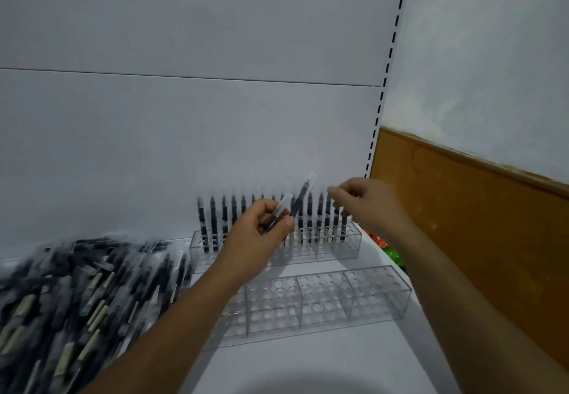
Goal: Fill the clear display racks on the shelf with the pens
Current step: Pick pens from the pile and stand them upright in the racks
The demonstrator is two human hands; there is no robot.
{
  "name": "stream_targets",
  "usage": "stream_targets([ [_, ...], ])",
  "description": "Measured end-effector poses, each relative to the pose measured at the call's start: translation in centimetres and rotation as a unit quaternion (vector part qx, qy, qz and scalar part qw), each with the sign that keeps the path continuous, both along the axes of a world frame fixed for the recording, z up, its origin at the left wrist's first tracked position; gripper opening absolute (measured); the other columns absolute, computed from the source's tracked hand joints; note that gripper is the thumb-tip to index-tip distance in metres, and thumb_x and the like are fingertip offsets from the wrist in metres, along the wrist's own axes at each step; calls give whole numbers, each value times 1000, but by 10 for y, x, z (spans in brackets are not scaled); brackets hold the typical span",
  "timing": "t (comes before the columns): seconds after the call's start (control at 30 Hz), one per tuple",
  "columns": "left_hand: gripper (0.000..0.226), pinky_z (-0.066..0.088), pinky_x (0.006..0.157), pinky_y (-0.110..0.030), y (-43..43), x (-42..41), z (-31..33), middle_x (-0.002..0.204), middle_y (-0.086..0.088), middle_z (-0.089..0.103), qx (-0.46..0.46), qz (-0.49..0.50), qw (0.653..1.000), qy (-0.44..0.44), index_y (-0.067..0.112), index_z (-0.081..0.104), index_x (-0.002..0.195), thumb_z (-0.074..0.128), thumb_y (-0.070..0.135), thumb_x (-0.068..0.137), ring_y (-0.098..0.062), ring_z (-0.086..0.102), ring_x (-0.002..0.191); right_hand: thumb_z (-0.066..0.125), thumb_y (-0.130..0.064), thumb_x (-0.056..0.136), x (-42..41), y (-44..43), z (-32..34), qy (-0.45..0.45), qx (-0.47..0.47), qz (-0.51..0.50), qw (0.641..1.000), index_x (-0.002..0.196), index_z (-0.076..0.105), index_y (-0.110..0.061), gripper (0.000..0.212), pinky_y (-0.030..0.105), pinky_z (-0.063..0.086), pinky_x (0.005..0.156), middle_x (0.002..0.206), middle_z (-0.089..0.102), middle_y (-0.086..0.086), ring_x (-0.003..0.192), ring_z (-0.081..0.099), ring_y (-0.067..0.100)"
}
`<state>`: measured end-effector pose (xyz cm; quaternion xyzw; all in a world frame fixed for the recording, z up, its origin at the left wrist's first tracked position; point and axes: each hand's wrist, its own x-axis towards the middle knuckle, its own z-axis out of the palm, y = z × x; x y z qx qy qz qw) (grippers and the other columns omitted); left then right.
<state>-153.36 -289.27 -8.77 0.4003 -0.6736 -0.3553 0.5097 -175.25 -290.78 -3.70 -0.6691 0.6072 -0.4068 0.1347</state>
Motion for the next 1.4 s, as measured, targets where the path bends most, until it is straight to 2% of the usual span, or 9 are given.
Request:
stream_targets([
  [0.07,4,52,67,-18,2,-1,3,80,10,67,-7,-3,1000,3,33,60,92,64,35,90,-4,62,71,60,-48,92,22,7,7,-118,64,77,988,94,71,-24,26,23,54,61,84,73,-9,72,69,5],
  [0.17,5,53,69,-27,3,-1,6,80,9,68,-8,-7,1000,14,29,60,94,64,30,91,-7,65,73,63,-42,92,45,7,13,-174,97,124,972,99,70,-19,25,16,51,57,87,74,-7,65,66,2],
  [0.23,6,55,71,-32,6,0,10,81,9,68,-16,-4,1000,4,29,59,95,64,29,91,-11,65,74,67,-35,91,57,5,18,-209,94,127,965,97,69,-13,23,17,51,56,81,73,-4,61,64,2],
  [0.3,7,52,63,-27,9,5,17,79,10,67,-41,12,999,-19,31,58,95,62,35,91,-10,62,68,69,-29,90,66,5,22,-244,78,129,958,95,69,-10,20,17,50,55,77,70,-6,60,63,2],
  [0.43,21,52,63,-31,15,39,31,85,4,69,-75,72,994,-19,31,58,94,58,51,89,-17,60,67,68,-25,91,82,5,32,-296,31,156,942,96,66,-11,14,19,53,58,81,73,-6,69,68,5],
  [0.57,26,42,51,-13,25,94,35,88,5,72,-70,101,988,92,20,61,96,54,44,91,-7,56,59,67,-21,92,104,6,29,-251,-1,162,954,92,60,-14,10,20,55,62,88,73,3,75,72,9],
  [0.7,29,39,49,-18,31,124,21,85,1,70,-36,116,979,162,20,62,99,51,45,91,-9,52,59,67,-22,92,133,2,18,-173,-11,170,970,89,58,-19,10,25,56,67,90,72,7,78,72,8],
  [0.93,12,45,55,-17,29,124,5,81,8,70,-41,100,988,109,21,62,104,53,25,97,-7,57,62,68,-29,90,173,-11,8,-85,-20,166,982,85,58,-25,11,44,58,79,83,71,-3,83,71,15],
  [1.4,12,50,68,-14,29,126,-2,89,6,73,-27,101,984,142,23,65,105,56,21,96,-7,68,75,68,-33,90,186,-19,5,22,-56,146,987,91,61,-23,13,43,57,78,82,68,-7,80,68,16],
])
